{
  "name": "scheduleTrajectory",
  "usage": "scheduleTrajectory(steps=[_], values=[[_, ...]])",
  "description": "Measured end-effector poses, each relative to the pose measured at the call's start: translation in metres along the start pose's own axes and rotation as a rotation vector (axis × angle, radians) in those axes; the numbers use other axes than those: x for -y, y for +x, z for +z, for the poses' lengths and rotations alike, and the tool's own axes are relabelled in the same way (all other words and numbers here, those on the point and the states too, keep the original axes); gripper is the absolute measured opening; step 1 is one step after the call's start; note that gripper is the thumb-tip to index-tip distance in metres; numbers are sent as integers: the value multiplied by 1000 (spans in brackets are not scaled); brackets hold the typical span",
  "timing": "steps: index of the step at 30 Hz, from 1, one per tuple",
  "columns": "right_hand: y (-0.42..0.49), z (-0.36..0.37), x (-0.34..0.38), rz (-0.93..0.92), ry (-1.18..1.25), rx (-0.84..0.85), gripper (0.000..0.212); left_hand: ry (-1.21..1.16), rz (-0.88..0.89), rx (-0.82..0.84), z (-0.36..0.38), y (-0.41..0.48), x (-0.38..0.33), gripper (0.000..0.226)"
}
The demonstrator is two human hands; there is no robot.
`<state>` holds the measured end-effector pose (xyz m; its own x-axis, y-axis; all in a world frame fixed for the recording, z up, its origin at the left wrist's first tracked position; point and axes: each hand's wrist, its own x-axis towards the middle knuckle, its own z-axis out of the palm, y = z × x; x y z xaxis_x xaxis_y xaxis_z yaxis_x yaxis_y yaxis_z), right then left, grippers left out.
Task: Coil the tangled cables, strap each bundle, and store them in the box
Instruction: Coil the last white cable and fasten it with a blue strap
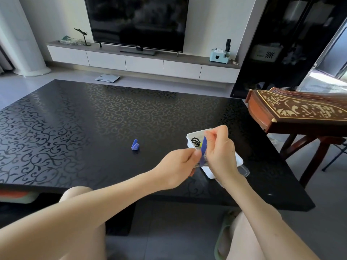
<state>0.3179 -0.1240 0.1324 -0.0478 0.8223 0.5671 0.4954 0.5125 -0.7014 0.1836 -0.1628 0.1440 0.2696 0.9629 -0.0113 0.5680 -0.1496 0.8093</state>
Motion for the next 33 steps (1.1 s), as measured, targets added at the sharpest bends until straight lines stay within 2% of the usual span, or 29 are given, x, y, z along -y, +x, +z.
scheduleTrajectory(steps=[4,9,13,15,17,19,22,25,27,29,31,33], values=[[-1,0,0,156,-43,11,28,504,172,31,-2,-6,4,40],[11,-10,3,115,-197,107,31,668,208,10,-8,-3,7,37],[24,-12,2,284,-84,355,24,1050,524,-8,-3,-12,0,14],[27,-10,-1,348,-99,413,24,1120,560,57,-2,-12,0,14],[28,-8,-1,366,-172,406,25,1133,560,8,-5,-11,-1,21],[27,-6,3,330,-234,320,24,1116,555,-29,-4,-8,-1,31],[19,-2,13,109,-375,109,23,909,378,-64,1,0,0,39],[4,-1,18,-74,-246,-47,21,651,157,-19,-4,10,-1,41],[-5,0,16,-164,-152,-80,20,470,54,67,-6,11,-1,39],[-12,5,9,-246,-130,-98,14,387,-20,127,-4,10,-2,34],[-16,9,2,-304,-126,-107,18,293,-91,144,0,11,-1,33],[-18,11,-3,-376,-109,-125,18,74,-184,161,3,15,0,35]])
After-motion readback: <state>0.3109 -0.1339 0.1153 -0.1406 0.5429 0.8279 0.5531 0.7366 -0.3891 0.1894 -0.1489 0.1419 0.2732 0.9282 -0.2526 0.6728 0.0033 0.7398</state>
